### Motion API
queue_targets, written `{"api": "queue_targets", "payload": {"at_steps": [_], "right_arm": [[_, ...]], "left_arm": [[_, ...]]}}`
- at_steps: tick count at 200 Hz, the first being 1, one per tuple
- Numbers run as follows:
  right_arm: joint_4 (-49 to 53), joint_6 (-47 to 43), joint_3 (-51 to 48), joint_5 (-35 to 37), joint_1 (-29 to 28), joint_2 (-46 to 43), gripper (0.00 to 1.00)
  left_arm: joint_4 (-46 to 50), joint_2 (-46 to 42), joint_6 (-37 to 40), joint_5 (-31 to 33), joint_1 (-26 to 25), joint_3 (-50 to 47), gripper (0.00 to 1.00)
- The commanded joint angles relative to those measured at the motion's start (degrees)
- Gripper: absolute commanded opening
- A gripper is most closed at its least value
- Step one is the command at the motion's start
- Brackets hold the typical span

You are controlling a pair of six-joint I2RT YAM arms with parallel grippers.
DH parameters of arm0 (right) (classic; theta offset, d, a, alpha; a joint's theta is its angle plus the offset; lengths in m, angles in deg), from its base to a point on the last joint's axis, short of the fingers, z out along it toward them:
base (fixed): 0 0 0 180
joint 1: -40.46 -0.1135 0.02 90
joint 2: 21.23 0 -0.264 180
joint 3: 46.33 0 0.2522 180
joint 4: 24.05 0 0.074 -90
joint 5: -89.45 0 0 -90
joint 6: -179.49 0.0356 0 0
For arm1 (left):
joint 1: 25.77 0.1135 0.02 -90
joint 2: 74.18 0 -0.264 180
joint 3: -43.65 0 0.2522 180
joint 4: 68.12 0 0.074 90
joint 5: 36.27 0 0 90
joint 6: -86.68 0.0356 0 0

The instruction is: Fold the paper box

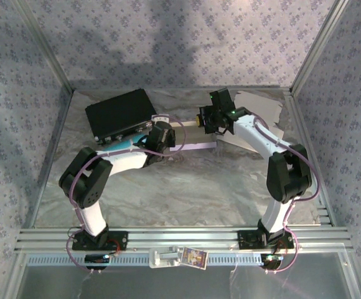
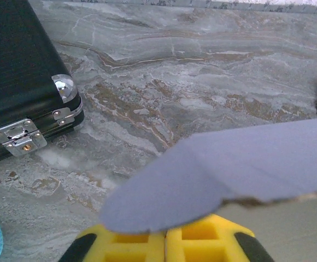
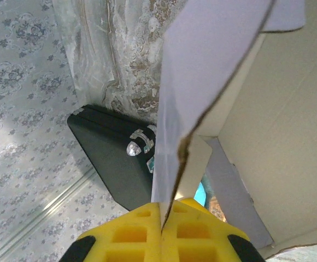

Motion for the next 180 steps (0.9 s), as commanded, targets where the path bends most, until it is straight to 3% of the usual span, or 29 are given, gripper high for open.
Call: {"api": "queue_targets", "payload": {"at_steps": [1,51,104,130,153,180], "right_arm": [[2.45,-0.24,-3.65,-0.37,-0.15,-2.22,0.01],[0.02,-0.44,-9.72,-1.32,-0.09,-4.16,0.00],[-0.80,-1.84,-13.22,-1.84,-0.39,-5.19,0.00],[-1.32,-2.41,-16.08,-2.13,-0.49,-5.45,0.00],[-1.40,-3.18,-16.40,-2.27,-0.54,-5.13,0.00],[-1.18,-3.82,-16.37,-2.35,-0.52,-4.85,0.00]], "left_arm": [[4.31,-2.33,0.73,-0.59,-0.36,-0.78,0.15],[8.92,-8.75,-0.69,-5.77,-1.44,-5.03,0.39],[12.49,-19.10,-2.61,-12.04,-4.25,-13.42,0.42],[16.94,-25.01,-5.47,-12.20,-4.09,-14.19,0.46],[23.30,-27.83,-12.69,-11.87,-1.09,-11.13,0.58],[29.64,-22.64,-23.95,-22.09,6.89,-3.71,0.57]]}}
